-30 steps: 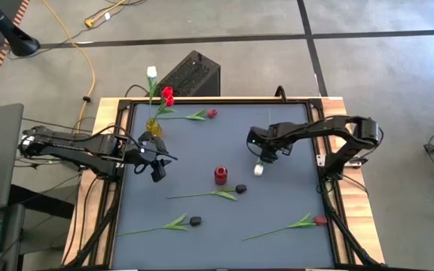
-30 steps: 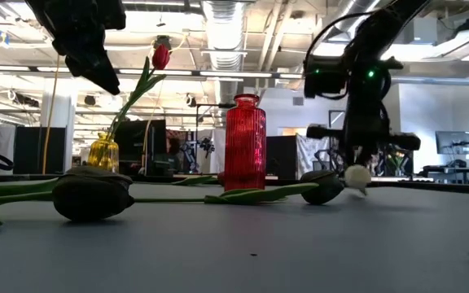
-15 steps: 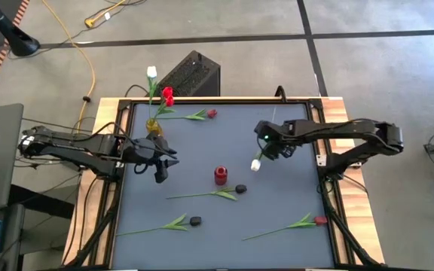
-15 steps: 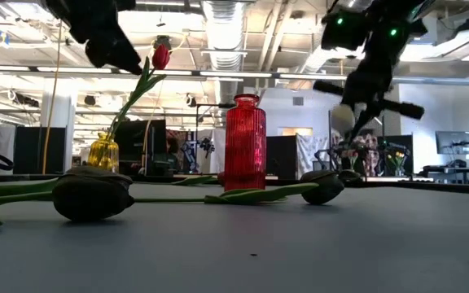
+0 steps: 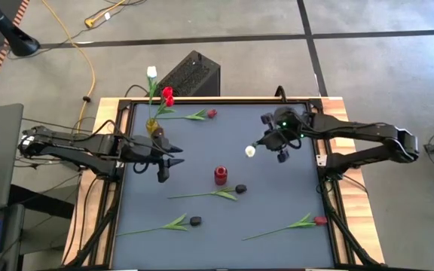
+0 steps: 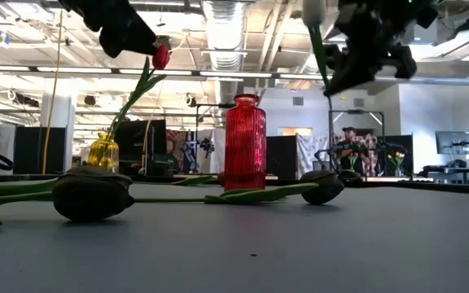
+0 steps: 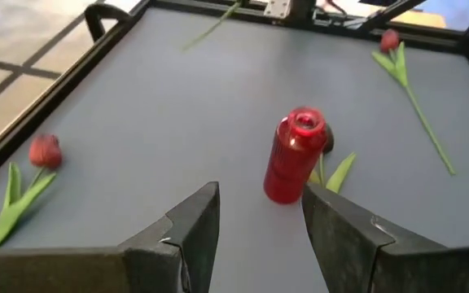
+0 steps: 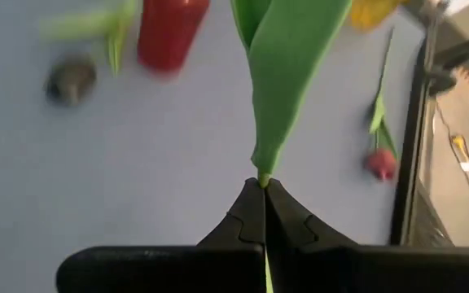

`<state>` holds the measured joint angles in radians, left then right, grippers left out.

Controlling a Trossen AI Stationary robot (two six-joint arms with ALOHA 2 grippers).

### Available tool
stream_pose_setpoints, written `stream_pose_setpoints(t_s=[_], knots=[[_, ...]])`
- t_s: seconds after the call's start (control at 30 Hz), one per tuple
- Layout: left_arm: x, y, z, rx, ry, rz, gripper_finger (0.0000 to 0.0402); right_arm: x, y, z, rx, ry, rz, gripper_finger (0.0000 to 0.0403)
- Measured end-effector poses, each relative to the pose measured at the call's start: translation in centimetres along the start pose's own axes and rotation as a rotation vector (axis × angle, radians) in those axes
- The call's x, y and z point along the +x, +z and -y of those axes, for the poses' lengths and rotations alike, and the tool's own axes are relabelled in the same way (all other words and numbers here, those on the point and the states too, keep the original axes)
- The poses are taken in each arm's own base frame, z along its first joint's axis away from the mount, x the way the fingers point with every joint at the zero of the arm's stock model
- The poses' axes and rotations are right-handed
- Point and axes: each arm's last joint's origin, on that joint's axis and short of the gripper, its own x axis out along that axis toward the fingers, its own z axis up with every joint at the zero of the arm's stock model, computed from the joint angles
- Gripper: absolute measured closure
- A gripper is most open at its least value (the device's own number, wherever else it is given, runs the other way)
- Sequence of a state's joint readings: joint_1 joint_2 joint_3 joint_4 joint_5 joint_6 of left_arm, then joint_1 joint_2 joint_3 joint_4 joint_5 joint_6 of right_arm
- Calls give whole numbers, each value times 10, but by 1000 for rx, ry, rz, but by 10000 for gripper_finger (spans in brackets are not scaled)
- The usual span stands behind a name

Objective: Sort flowers into vase by color
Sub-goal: Put the black tulip into the yellow vase

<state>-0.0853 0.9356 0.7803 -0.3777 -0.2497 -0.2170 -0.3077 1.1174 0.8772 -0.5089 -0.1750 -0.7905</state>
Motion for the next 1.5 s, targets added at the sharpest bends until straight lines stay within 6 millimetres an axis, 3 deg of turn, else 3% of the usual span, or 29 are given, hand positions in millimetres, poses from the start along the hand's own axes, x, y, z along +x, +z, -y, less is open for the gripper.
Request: stream_pose_setpoints(t_s=[0.4,0.7,1.0,1.5], knots=[[2,20,5,83,-31,204,237,3,34,23,336,-85,416,377],[45,28,18,171,-27,290,237,31,64,21,382,-63,630,380],[78,26,24,210,31,339,237,45,83,5,339,-20,720,380],[84,30,18,154,-40,369,237,71,87,4,331,-59,766,380]])
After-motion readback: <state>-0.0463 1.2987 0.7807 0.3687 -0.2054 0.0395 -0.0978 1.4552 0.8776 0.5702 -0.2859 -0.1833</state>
